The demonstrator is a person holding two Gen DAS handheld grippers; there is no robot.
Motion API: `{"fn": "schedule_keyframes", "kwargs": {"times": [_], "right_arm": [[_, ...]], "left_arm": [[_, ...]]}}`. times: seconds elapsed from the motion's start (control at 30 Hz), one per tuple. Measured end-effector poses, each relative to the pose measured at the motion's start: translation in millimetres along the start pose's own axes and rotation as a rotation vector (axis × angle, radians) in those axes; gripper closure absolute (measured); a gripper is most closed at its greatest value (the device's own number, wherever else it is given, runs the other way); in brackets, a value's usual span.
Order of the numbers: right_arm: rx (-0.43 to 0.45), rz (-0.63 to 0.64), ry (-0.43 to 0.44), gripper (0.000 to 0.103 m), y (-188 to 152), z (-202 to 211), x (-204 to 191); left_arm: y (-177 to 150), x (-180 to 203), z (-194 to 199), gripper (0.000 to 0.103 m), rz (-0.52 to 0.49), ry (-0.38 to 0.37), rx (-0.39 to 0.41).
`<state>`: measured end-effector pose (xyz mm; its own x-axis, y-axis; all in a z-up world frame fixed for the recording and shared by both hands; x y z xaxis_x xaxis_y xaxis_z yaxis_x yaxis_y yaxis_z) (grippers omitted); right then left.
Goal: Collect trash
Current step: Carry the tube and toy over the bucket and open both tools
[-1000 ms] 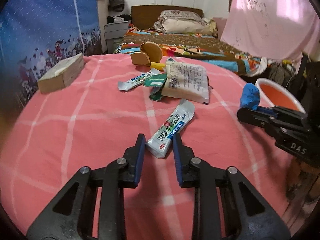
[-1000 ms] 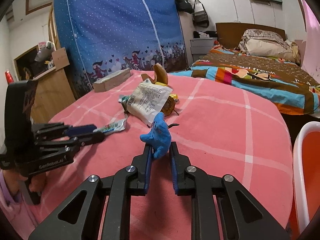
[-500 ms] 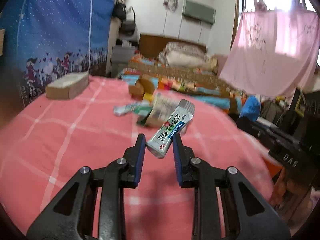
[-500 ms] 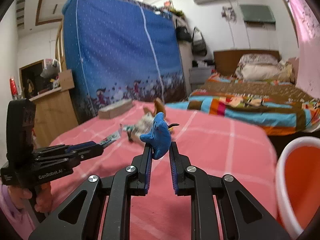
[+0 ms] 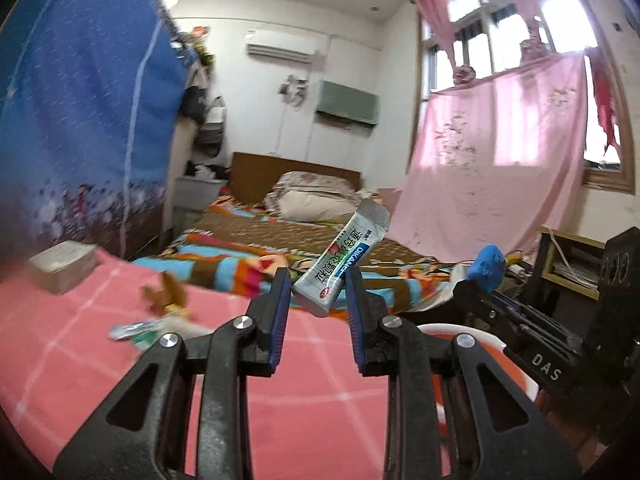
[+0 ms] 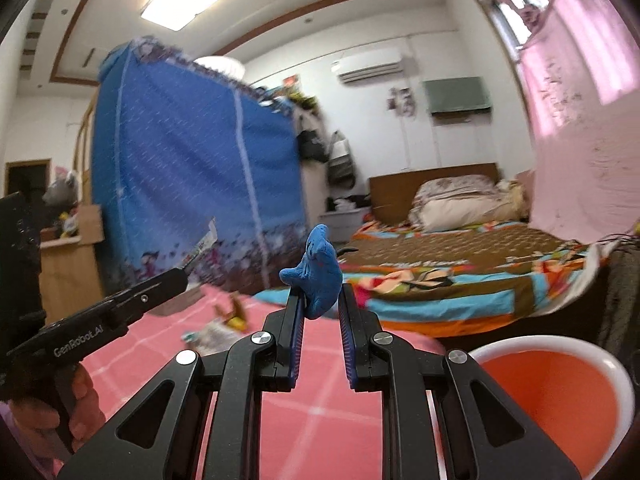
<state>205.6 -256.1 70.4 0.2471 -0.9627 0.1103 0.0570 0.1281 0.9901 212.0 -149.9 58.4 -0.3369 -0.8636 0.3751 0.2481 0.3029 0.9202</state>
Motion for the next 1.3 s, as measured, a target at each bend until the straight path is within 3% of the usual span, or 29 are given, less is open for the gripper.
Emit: {"fn": "schedule_keyframes", "kwargs": {"times": [0.17,0.5,0.9,0.97,1.1,1.3], "right_arm": [[-0.018,-0.033,-0.121,0.088,-7,16,47],[-0.151,-0.167,-0.26,0.086,-48,28,115],[-0.297,-0.283,-0.288,0.085,-88,33,143],[-0.308,-0.292,-0.293,0.084,-92,33,146],[-0.323,-0.315,-0.3,0.069,-95,34,151],[-0.331,-0.325,-0.313,0.065,-96,36,157]], "left_arm": [[-17,37,-17,0.072,-0.028,-0.065,-0.048],[-69,91,-57,0.072,-0.003,-0.166,-0.296],[-124,106,-95,0.071,0.092,-0.104,-0.593],[-131,108,-97,0.071,0.1,-0.095,-0.618],[-137,108,-99,0.071,0.121,-0.088,-0.651],[-142,107,-101,0.065,0.129,-0.073,-0.674]]}}
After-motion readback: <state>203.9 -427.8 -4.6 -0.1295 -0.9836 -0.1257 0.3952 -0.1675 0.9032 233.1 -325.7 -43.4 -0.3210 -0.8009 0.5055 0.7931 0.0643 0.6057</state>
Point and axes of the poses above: each gripper's, at about its wrist camera, not at the fingertips, and z roughly against the way its jaws point, x to its right, y to its top, the point moved 10 cm from there along -z, roughly the way its jaws point, and after that the axes turned 13 degrees about z, right-handed, at the moved point
